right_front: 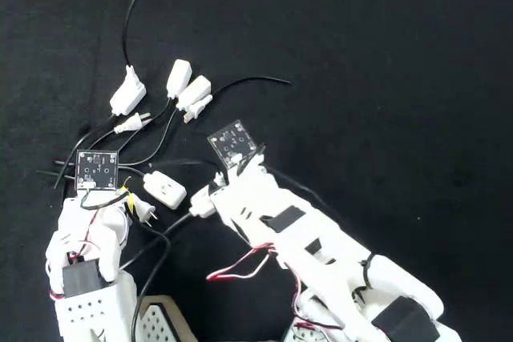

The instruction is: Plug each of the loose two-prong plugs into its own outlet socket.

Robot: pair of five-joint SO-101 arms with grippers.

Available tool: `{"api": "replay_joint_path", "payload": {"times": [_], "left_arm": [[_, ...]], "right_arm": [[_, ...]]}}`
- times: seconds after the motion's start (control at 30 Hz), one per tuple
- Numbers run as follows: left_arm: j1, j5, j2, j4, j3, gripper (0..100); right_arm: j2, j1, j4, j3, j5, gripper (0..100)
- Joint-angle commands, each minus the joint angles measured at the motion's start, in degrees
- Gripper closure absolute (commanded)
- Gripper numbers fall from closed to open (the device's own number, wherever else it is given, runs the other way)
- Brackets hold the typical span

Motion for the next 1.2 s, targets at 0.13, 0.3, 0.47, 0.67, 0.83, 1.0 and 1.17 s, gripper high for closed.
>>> {"api": "replay_joint_path", "payload": {"times": [0.13,0.3,0.47,0.67,0.83,1.0,1.17], "left_arm": [[-0.4,-0.6,-0.1,-1.3,1.2,83],[-0.3,-0.6,-0.1,-1.3,1.2,83],[-0.2,-0.6,-0.1,-1.1,1.2,83],[0.3,-0.6,-0.1,-1.0,0.9,83],[0.3,-0.5,0.1,0.3,-1.7,83],[7.4,-0.3,0.1,8.4,-9.1,83],[20.4,-0.7,0.2,12.0,-12.4,82]], "right_arm": [[0.3,-1.6,1.9,-3.8,-0.1,77.0],[-0.4,-3.7,14.3,-12.1,-0.1,62.6],[-6.0,-5.1,38.4,-25.3,0.2,65.6],[-11.4,-0.2,68.4,-42.8,4.8,72.1],[-10.3,9.1,86.2,-50.9,17.4,82.6],[-3.6,21.7,81.5,-48.5,21.3,91.3],[5.1,28.5,64.5,-43.9,20.9,91.7]]}}
